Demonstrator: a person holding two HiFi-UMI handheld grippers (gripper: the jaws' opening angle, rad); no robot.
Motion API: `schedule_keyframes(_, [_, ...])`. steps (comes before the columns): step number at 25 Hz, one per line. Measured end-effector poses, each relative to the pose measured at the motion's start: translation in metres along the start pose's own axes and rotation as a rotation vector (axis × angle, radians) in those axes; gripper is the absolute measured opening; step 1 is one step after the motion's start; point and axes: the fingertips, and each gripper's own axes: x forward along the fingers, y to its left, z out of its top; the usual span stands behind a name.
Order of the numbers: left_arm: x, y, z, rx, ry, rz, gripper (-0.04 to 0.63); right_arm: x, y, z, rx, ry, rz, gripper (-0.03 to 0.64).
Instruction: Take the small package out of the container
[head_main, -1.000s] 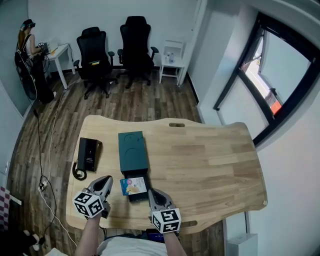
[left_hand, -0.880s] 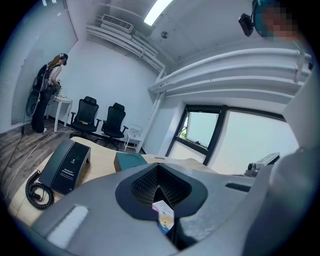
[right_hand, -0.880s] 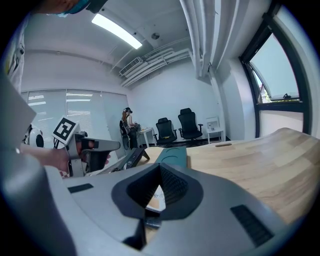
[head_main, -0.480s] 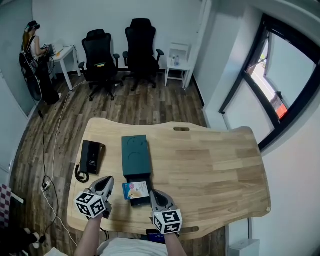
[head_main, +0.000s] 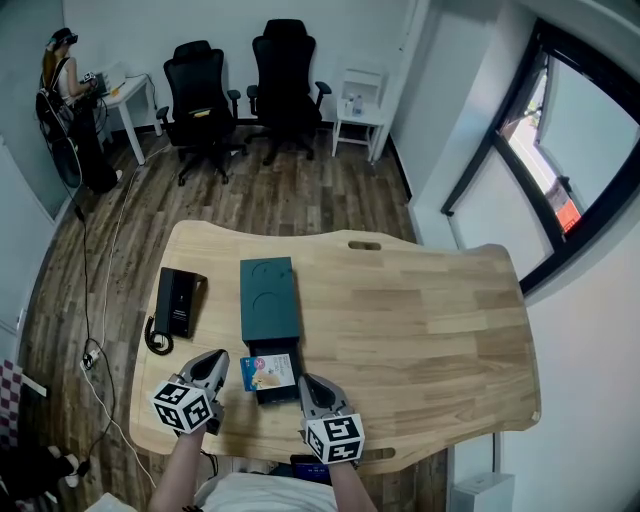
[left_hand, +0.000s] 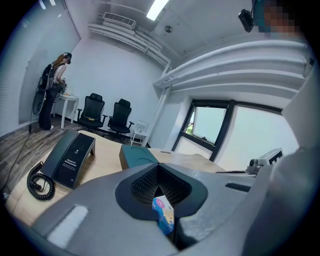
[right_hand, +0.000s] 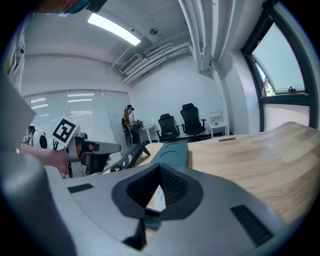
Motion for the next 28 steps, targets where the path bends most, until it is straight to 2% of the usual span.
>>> schedule_keyframes(7, [-0.005,0.006,-0.033,0.024,0.088,0.039,0.002,-0.002,-0.003,-0.014,0.035,0.021,-0.005,0.003])
schedule_keyframes(14, [-0.006,0.007,-0.058,0.031,0.143,0.028,0.002,-0.002,-0.008,-0.029,0.067,0.029,-0.020,0.003])
schedule_keyframes(28, [0.006,0.017,-0.087,-0.044,0.226,0.000,0.003,0.011,-0.014,-0.046,0.095,0.065,-0.034,0.003])
